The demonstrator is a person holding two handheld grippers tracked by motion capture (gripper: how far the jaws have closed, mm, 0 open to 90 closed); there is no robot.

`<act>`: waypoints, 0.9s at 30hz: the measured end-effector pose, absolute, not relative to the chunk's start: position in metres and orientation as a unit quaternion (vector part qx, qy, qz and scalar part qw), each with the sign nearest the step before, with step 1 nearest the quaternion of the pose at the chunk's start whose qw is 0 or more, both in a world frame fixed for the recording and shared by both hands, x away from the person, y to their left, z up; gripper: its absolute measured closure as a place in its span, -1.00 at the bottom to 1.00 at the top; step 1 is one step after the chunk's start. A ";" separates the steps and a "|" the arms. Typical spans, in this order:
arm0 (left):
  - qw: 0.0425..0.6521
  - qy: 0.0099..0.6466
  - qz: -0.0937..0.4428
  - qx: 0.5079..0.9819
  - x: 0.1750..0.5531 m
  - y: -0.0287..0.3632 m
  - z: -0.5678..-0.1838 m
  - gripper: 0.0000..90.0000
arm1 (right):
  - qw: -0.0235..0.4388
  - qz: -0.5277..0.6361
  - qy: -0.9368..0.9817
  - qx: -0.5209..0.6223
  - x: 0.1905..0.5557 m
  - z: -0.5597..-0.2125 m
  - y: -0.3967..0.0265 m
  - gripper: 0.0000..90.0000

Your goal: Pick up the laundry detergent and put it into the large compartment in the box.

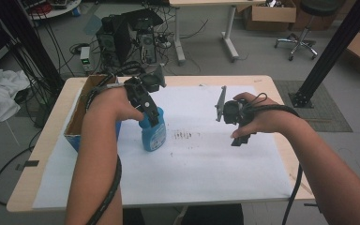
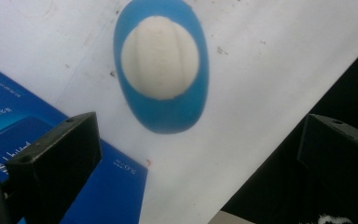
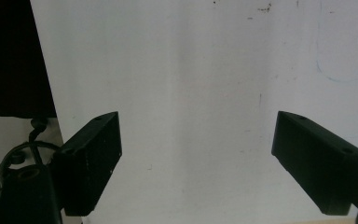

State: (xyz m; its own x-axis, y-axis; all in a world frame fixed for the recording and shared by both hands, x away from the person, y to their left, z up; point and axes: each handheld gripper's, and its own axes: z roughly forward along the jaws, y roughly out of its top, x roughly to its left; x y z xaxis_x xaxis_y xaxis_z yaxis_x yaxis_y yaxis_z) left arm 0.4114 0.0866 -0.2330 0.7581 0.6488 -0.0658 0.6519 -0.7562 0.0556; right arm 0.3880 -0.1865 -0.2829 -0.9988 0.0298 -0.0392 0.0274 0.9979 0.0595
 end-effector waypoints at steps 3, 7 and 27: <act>0.035 0.356 -0.023 0.933 0.414 0.087 -0.237 -1.00 | 0.018 0.030 0.999 0.015 0.388 -0.283 -0.188 -0.65; 0.036 0.364 -0.027 0.930 0.417 0.085 -0.242 -1.00 | 0.017 0.030 0.999 0.018 0.388 -0.286 -0.190 -0.65; 0.009 0.397 -0.018 0.918 0.430 0.073 -0.261 -1.00 | 0.012 0.030 0.999 0.022 0.389 -0.293 -0.195 -0.65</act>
